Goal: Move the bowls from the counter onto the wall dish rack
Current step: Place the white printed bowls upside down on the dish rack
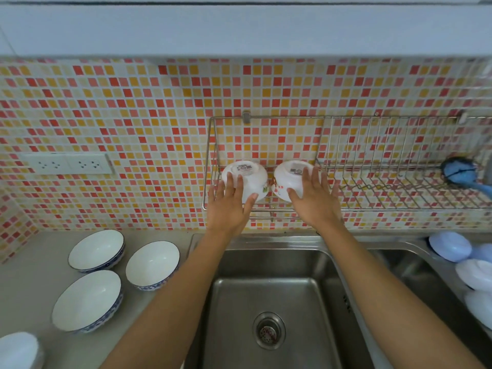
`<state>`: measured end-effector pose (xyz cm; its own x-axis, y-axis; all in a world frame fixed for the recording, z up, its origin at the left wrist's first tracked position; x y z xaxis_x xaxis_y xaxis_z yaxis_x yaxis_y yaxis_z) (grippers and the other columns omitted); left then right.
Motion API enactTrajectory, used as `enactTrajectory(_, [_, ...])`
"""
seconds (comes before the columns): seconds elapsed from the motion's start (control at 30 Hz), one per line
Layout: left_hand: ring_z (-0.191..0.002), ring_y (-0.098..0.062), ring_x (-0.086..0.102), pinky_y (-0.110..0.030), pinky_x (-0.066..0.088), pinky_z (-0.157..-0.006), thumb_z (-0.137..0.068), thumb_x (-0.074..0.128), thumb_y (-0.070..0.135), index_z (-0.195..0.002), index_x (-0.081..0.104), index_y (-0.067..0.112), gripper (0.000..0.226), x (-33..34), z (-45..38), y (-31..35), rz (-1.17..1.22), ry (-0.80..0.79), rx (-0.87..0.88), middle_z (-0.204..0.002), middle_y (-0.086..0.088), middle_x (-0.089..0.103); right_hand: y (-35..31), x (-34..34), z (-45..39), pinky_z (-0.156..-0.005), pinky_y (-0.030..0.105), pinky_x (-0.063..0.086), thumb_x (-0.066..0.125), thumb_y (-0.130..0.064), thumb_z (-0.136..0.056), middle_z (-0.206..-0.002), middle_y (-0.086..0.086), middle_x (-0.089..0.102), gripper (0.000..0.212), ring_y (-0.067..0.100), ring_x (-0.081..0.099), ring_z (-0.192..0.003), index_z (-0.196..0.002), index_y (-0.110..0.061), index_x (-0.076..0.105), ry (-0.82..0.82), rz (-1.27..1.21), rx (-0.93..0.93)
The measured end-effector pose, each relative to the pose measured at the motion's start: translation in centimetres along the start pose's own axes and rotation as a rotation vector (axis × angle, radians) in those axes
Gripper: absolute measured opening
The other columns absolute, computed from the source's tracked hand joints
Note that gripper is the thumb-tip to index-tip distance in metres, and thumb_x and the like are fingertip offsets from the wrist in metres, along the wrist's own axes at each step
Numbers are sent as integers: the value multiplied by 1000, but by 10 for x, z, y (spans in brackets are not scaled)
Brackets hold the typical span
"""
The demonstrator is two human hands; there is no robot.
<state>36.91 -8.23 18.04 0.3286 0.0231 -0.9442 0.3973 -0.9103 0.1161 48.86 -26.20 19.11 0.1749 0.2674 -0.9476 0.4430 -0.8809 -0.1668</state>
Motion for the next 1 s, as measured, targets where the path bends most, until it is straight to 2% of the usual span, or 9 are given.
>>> enactTrajectory(0.1, [-147, -23, -4, -42, -16, -113, -93, 3, 59, -150, -3, 23, 67, -3, 15, -7, -7, 88, -8, -160, -1, -4, -14, -7, 31, -118, 52, 18, 22, -45, -98, -152, 14, 41, 60, 33, 36, -141, -145, -12, 42, 239, -66, -130])
enactTrajectory(0.17, [-147, -22, -2, -43, -11, -117, -96, 5, 54, -151, 6, 21, 64, -4, 26, -4, 22, 152, 22, -160, -2, 2, -12, 0, 57, -116, 53, 25, 27, -40, -101, -141, 13, 55, 54, 31, 47, -133, -137, -9, 53, 363, -147, -159])
enactTrajectory(0.23, [-147, -20, -8, -41, -11, -118, -97, 5, 51, -151, 4, 19, 63, -2, 36, 1, 39, 174, 58, -160, -1, -1, -7, 6, 72, -120, 51, 11, 28, -41, -101, -144, 14, 51, 55, 31, 43, -136, -143, -9, 44, 403, -148, -157])
enactTrajectory(0.3, [-145, -16, -15, -39, -13, -118, -99, 11, 49, -150, -3, 19, 61, -2, 47, -2, 68, 184, 45, -159, 1, -9, -12, 12, 78, -121, 48, -5, 32, -43, -100, -155, 17, 34, 60, 34, 26, -146, -149, -9, 31, 392, -115, -184])
enactTrajectory(0.4, [-144, -14, -19, -38, -14, -117, -101, 19, 45, -150, -8, 22, 61, 0, 72, -14, 130, 169, 11, -158, 2, -15, -27, 22, 90, -120, 52, -1, 37, -43, -98, -162, 18, 12, 67, 36, 1, -150, -154, -10, 20, 334, -183, -203])
enactTrajectory(0.5, [-145, -17, -18, -43, -15, -115, -100, 21, 47, -150, -6, 24, 62, 5, 106, -40, 88, 145, -55, -158, 2, -14, -68, 37, 110, -120, 53, 10, 37, -42, -97, -163, 17, 2, 68, 34, -5, -150, -155, -13, 15, 237, -278, -359])
enactTrajectory(0.67, [-147, -24, -4, -52, -11, -113, -97, 13, 50, -150, 13, 23, 59, 7, 173, -132, 19, 79, -297, -159, -2, 2, -164, 84, 154, -116, 54, 28, 57, -32, -93, -161, 18, 16, 66, 35, 14, -149, -152, -16, 31, 6, -357, -640])
enactTrajectory(0.87, [-142, -34, 22, -60, 15, -113, -94, 3, 55, -141, 35, 20, 67, -3, 259, -275, 36, 25, -561, -153, -10, 30, -299, 117, 213, -112, 48, 37, 66, -25, -88, -154, 12, 36, 60, 32, 34, -140, -143, -17, 45, -253, -498, -703])
enactTrajectory(1.0, [-143, -32, 20, -56, 12, -114, -92, 9, 55, -141, 36, 19, 66, -8, 312, -354, 51, 53, -749, -154, -12, 28, -384, 140, 261, -98, 40, 51, 65, -23, -87, -140, 9, 44, 55, 26, 44, -129, -140, -19, 47, -391, -605, -755])
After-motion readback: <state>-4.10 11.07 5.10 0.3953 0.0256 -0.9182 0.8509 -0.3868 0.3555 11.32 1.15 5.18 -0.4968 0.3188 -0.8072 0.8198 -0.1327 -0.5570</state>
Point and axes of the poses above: each hand's wrist, its own z-axis away from the middle knuckle, its own x-axis out of the palm, y = z × x, the point moved 7 cm from there along -z, towards the middle knuckle
